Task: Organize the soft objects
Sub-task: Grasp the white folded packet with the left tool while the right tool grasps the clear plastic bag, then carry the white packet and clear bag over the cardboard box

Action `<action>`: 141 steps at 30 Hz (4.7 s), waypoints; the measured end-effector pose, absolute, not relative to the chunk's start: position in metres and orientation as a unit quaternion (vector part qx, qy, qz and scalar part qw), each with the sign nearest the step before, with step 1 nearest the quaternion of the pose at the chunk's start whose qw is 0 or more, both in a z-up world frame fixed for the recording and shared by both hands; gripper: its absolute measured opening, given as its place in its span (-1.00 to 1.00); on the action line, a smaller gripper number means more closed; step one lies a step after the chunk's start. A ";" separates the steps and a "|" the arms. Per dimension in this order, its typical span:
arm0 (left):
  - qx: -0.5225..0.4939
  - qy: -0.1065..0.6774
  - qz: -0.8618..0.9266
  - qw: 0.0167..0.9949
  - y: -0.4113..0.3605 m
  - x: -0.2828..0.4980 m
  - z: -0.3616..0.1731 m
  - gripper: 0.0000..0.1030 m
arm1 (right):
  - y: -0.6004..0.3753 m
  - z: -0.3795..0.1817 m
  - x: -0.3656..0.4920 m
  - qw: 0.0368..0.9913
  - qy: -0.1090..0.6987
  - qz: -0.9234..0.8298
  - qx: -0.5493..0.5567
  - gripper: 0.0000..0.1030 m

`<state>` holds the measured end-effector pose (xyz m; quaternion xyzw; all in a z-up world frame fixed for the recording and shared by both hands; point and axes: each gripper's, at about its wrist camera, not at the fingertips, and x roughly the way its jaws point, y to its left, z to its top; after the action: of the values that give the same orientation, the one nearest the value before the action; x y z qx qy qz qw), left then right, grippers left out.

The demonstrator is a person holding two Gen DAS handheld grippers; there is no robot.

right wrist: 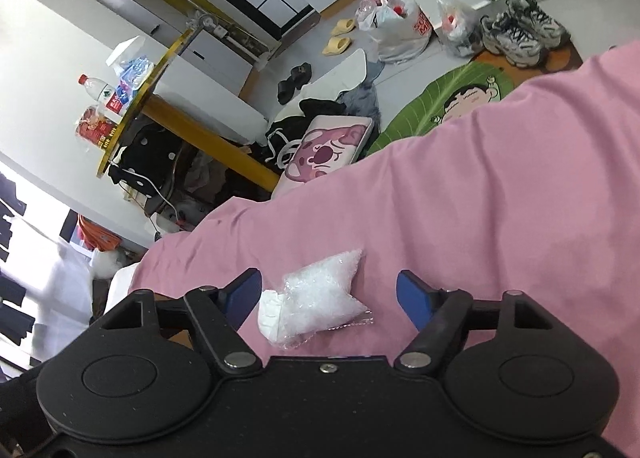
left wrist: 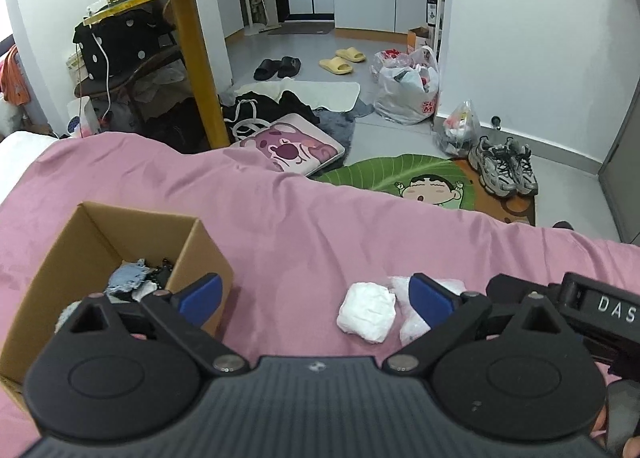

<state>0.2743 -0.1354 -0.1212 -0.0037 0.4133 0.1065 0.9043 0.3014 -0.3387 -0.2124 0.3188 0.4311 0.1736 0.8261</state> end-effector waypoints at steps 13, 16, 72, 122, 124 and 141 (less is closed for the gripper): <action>-0.041 0.456 0.088 0.885 -0.137 0.311 -0.164 0.40 | -0.333 -0.242 0.321 0.810 0.464 0.171 0.315 0.25; -0.047 0.470 0.085 0.878 -0.139 0.317 -0.176 0.38 | -0.332 -0.244 0.322 0.809 0.464 0.173 0.318 0.25; -0.117 0.395 0.038 0.911 -0.073 0.175 -0.064 -0.17 | -0.320 -0.142 0.198 0.893 0.364 0.131 0.229 -0.91; -0.147 0.348 0.035 0.925 0.049 0.144 -0.035 -0.17 | -0.255 -0.055 0.136 0.922 0.290 0.147 0.212 -0.91; -0.149 0.352 0.033 0.924 0.050 0.149 -0.039 -0.17 | -0.250 -0.057 0.138 0.921 0.293 0.148 0.209 -0.91; -0.140 0.402 0.030 0.904 0.054 0.187 -0.087 -0.16 | -0.209 -0.085 0.170 0.910 0.330 0.157 0.194 -0.91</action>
<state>0.1872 0.0536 -0.0865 -0.1403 0.4024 0.0305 0.9041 0.1697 -0.2091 -0.0852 0.1943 0.3303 0.1572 0.9102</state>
